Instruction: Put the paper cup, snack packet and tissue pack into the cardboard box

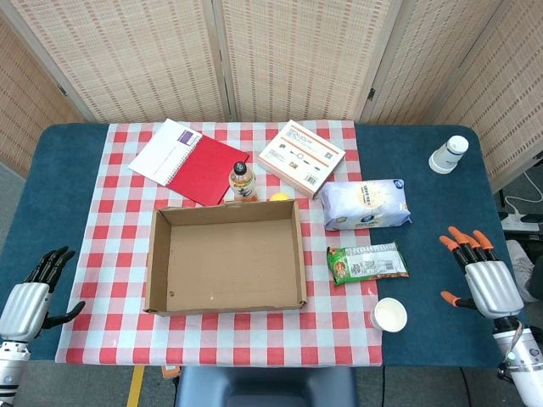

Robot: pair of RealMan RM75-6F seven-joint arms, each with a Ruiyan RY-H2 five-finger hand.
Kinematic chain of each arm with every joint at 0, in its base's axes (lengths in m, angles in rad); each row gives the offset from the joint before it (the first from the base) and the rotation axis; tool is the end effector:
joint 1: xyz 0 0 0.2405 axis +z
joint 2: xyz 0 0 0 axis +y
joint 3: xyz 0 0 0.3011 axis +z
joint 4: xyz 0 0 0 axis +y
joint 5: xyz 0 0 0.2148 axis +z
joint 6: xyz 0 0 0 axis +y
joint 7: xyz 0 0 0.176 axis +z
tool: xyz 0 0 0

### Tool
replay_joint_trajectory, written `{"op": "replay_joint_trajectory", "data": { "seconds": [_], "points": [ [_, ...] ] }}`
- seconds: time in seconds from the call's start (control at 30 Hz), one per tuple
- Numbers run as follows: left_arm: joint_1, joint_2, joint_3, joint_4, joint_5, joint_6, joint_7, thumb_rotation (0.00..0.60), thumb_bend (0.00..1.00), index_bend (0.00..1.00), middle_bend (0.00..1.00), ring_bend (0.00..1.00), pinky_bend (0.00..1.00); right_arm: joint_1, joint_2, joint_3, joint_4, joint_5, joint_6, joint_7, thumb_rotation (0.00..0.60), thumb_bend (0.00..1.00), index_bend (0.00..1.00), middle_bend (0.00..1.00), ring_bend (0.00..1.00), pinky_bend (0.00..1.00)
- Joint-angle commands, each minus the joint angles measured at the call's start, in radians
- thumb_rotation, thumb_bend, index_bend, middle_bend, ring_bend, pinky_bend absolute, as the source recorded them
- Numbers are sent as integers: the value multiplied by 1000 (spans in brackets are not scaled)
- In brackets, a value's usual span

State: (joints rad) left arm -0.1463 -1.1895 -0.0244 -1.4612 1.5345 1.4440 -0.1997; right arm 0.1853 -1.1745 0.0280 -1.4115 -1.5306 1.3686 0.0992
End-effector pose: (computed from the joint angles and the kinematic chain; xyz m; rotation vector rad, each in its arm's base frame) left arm -0.3647 0.2358 0.1505 -1.4327 -0.9969 -1.0104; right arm -0.3736 -0.2522 0.1524 1.5316 -0.8935 0.8617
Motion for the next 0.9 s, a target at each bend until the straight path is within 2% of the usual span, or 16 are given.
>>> {"op": "replay_joint_trajectory", "data": {
  "seconds": [0.03,0.6,0.9],
  "points": [
    [0,0,1,0,1,0,0,600,229,95,28,0,218,0,1,1,-1,0,-1,2,600,0,137,0,0,61],
    [-9,-3,5,7,6,-15,-15,600,230,94,28,0,218,-16,29,3,-31,-14,39,32,600,0,137,0,0,72],
    [-8,6,0,6,-7,-18,-30,600,230,92,28,0,224,-28,158,7,-132,-6,41,56,600,0,137,0,0,100]
  ]
}}
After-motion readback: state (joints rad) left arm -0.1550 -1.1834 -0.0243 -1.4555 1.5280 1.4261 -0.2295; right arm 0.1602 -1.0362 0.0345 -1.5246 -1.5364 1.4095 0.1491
